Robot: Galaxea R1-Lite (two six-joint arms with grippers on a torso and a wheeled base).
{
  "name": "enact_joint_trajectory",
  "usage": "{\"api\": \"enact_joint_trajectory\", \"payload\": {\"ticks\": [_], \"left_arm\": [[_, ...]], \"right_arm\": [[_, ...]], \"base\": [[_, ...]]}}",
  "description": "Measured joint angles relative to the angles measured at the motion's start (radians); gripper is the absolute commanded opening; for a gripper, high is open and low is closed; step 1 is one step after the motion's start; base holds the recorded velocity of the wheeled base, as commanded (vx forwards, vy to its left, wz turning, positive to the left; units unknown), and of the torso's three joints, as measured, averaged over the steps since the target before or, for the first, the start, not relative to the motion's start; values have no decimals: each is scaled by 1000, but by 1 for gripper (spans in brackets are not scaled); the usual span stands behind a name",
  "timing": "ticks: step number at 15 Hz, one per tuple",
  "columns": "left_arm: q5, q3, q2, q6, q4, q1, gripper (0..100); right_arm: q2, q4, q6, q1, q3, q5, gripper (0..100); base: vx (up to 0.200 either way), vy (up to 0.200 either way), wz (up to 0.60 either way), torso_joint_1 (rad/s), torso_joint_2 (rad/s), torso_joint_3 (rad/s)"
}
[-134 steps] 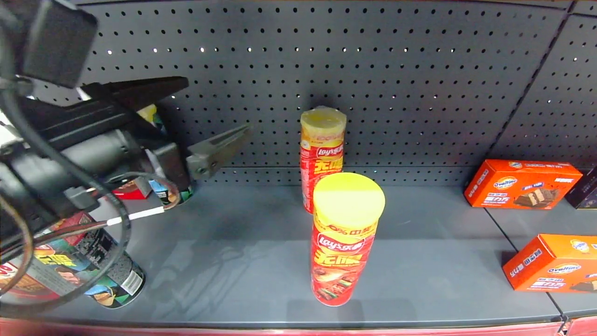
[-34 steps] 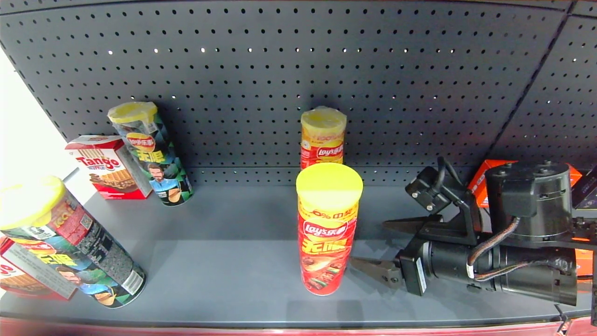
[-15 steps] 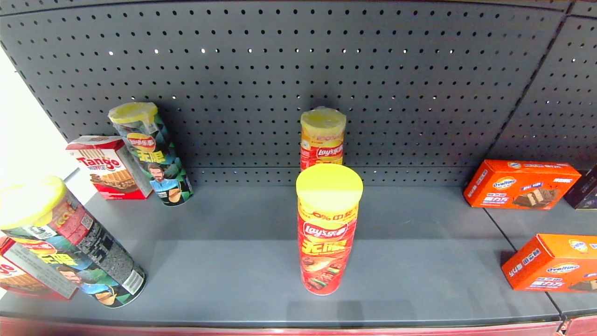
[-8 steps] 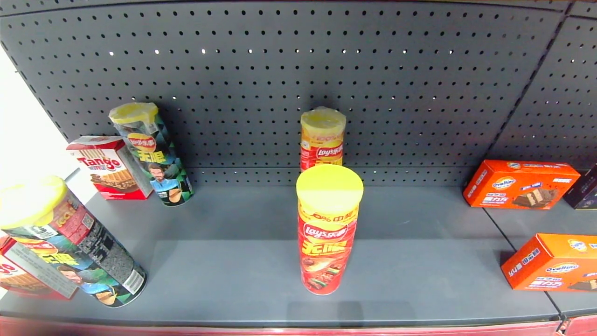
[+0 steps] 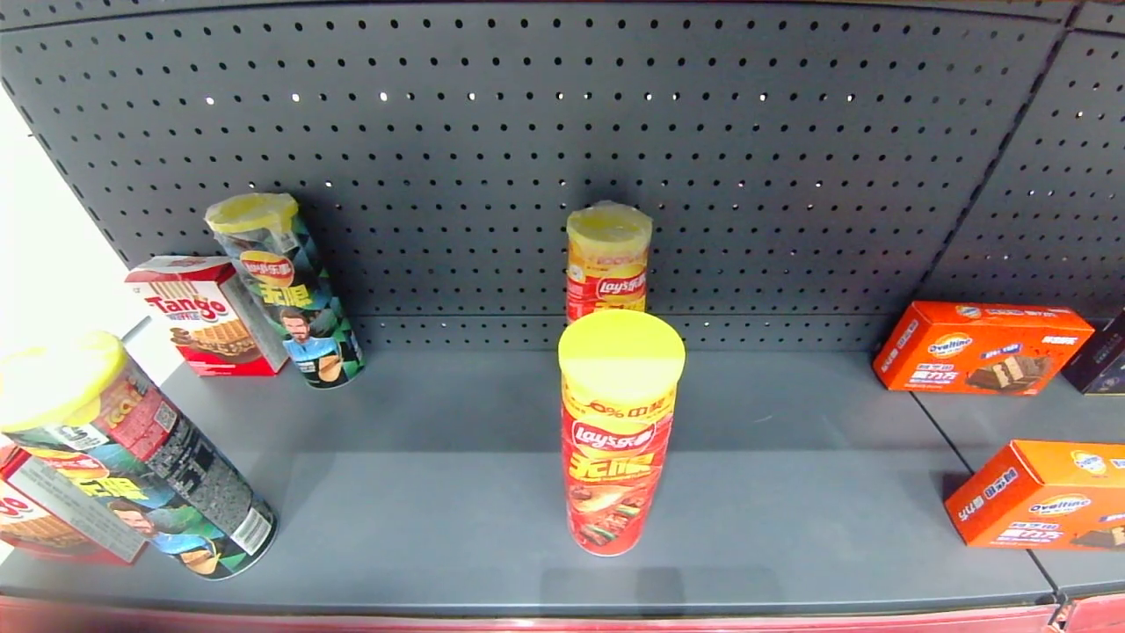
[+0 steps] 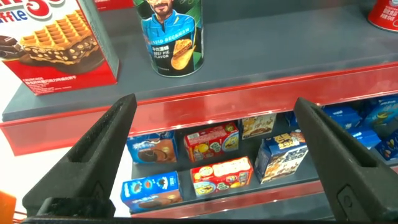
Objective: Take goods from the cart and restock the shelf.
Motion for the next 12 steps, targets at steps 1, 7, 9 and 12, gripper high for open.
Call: {"api": "enact_joint_trajectory", "payload": {"ticks": [1, 7, 9, 12], "left_arm": [[-1, 0, 0, 1, 0, 0, 100], [-1, 0, 0, 2, 1, 0, 100], [3, 0, 0, -1, 0, 0, 100], [11, 0, 0, -7, 0, 0, 100]], "right_arm": [[0, 0, 0, 0, 1, -1, 100], [-1, 0, 3, -80, 2, -1, 100], [-5, 1, 5, -129, 2, -1, 100], [-45, 0, 5, -194, 2, -1, 100]], "base": [[0, 0, 0, 0, 0, 0], [0, 0, 0, 0, 0, 0], [0, 0, 0, 0, 0, 0], [0, 0, 0, 0, 0, 0]]}}
